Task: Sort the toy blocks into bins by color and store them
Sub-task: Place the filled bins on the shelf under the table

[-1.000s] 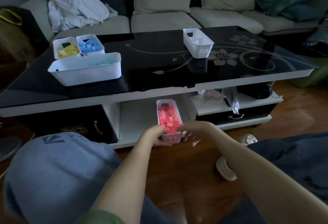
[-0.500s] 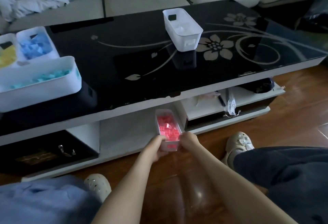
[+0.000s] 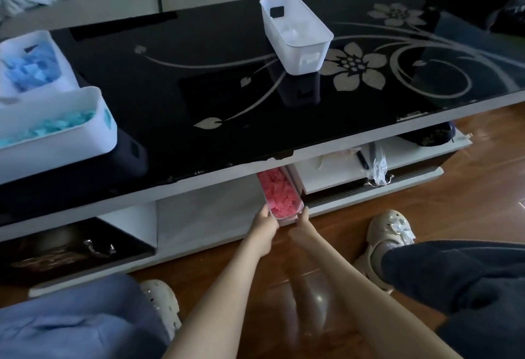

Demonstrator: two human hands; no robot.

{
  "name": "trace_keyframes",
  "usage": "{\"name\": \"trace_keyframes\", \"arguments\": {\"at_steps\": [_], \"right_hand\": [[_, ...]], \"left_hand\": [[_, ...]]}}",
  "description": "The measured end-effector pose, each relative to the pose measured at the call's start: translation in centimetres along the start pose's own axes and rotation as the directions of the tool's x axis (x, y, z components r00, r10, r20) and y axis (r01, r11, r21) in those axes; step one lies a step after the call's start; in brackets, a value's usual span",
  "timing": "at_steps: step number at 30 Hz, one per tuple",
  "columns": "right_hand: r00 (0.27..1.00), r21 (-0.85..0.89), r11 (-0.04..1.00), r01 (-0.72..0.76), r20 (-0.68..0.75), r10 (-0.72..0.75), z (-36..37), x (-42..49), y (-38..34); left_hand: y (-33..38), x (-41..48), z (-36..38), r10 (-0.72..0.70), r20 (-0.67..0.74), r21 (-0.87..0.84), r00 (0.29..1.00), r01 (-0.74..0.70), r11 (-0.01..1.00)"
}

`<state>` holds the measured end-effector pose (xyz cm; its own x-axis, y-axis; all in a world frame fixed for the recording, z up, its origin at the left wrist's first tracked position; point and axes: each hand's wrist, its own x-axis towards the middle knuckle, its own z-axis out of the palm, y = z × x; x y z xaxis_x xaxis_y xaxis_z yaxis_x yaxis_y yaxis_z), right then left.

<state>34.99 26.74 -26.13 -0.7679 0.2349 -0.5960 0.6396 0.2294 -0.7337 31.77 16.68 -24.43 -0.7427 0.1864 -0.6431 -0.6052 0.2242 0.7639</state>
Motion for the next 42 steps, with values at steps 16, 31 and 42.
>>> {"name": "trace_keyframes", "arguments": {"at_steps": [16, 31, 42], "right_hand": [[0.942, -0.441, 0.833, 0.334, 0.185, -0.280, -3.3, -10.3, -13.0], [0.727, -0.747, 0.545, 0.380, -0.123, -0.675, -13.0, -2.9, -26.3], [0.356, -0.902, 0.180, 0.392, -0.032, -0.934, -10.4, -8.3, -21.1]], "left_hand": [[10.7, -11.3, -5.1, 0.442, 0.121, 0.790, 0.889, -0.356, 0.499], [21.3, -14.2, -6.5, 0.469, -0.073, 0.368, 0.880, -0.413, 0.833], [19.7, -13.9, -6.5, 0.174, 0.002, -0.155, 0.985, -0.172, 0.973]]}}
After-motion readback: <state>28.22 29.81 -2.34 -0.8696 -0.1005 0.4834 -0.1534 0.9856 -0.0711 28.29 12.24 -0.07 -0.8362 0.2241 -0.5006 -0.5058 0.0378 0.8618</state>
